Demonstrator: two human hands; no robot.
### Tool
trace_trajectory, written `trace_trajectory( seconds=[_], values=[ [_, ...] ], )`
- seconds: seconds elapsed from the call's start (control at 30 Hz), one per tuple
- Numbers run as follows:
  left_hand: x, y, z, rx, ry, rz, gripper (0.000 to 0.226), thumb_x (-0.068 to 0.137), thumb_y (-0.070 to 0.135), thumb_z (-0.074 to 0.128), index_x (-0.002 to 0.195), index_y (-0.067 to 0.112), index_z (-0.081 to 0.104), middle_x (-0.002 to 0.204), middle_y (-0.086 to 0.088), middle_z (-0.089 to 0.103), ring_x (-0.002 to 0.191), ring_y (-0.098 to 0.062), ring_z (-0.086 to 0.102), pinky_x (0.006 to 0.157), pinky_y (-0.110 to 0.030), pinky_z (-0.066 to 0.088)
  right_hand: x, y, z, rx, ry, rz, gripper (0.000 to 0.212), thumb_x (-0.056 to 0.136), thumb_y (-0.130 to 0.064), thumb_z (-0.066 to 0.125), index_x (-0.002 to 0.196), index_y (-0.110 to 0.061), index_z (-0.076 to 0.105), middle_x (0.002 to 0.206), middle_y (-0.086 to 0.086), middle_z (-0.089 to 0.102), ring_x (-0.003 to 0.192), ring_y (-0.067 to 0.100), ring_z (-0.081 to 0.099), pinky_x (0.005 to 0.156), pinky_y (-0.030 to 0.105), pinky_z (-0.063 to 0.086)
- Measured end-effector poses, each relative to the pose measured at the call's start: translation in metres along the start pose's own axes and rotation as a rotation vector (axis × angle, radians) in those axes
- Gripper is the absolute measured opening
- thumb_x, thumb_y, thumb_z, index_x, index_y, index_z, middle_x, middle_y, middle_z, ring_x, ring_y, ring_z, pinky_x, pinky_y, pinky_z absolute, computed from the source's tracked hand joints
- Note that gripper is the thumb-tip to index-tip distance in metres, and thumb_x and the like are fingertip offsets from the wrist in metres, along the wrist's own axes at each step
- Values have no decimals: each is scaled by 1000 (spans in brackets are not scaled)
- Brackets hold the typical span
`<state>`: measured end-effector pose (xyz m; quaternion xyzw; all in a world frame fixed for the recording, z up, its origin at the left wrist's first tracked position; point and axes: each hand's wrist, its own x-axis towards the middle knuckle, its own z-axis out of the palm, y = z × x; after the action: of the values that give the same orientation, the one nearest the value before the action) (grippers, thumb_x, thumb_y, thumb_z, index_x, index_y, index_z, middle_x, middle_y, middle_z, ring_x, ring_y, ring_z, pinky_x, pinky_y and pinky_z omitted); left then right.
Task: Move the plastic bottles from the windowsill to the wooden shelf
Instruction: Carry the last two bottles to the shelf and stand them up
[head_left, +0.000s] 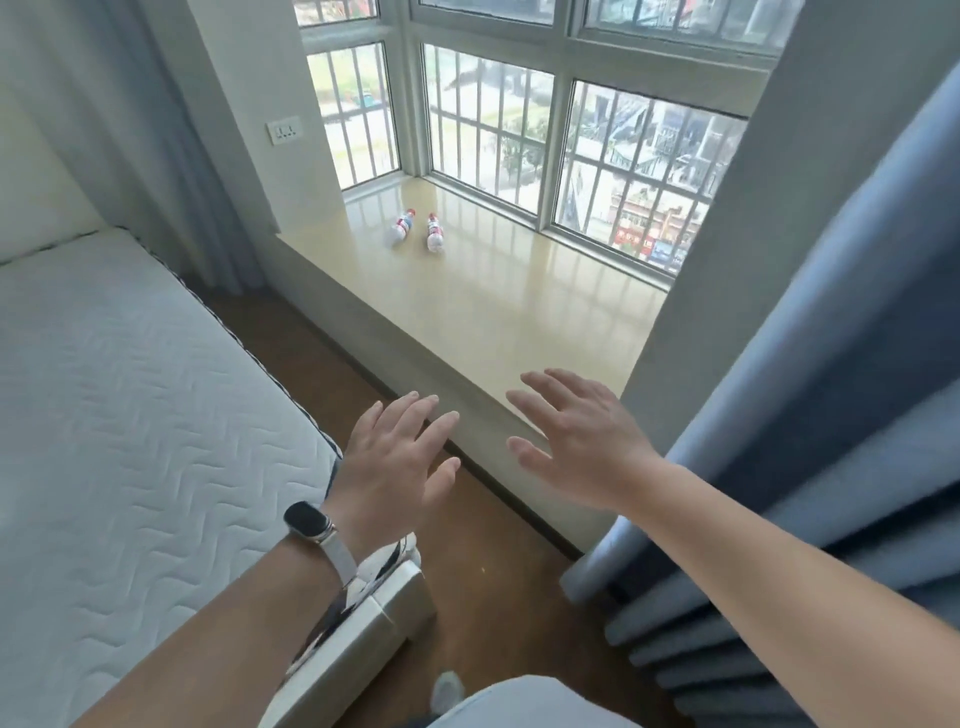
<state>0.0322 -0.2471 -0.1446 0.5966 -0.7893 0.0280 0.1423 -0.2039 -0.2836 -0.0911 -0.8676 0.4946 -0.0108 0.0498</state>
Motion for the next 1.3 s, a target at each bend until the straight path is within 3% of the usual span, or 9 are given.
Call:
trace_trajectory(
  seconds=[0.4,0.63,0.83,1.03,1.3],
  values=[
    [52,-101,-15,23,82,-91,53,88,46,45,130,19,61,136,-8,58,133,-29,46,110,-56,31,109,-23,-12,5,1,-54,65,93,-61,18,152,-34,24,162,-8,19,149,17,10,117,37,13],
    [109,-125,-2,53,94,-154,52,88,46,45,129,20,63,136,-8,58,132,-29,46,111,-55,30,181,10,-7,39,-13,-94,60,97,-58,25,152,-35,25,162,-7,20,149,16,10,118,37,12],
    [175,-138,12,122,67,-226,51,88,45,46,128,19,63,135,-9,59,130,-31,50,108,-56,35,256,47,-10,40,1,-201,71,90,-62,12,151,-31,29,161,-4,24,148,19,15,116,36,15],
    [240,-146,19,149,109,-317,50,89,44,46,128,17,62,133,-11,59,127,-34,50,107,-56,37,326,95,-17,86,69,-251,56,99,-55,36,148,-28,37,158,-3,31,146,22,20,114,37,18],
    [287,-152,31,180,87,-355,49,89,45,46,128,19,61,134,-9,58,128,-32,50,107,-56,36,372,127,-15,163,74,-266,54,98,-53,41,146,-27,41,156,-2,34,145,23,23,114,39,22]
  ],
)
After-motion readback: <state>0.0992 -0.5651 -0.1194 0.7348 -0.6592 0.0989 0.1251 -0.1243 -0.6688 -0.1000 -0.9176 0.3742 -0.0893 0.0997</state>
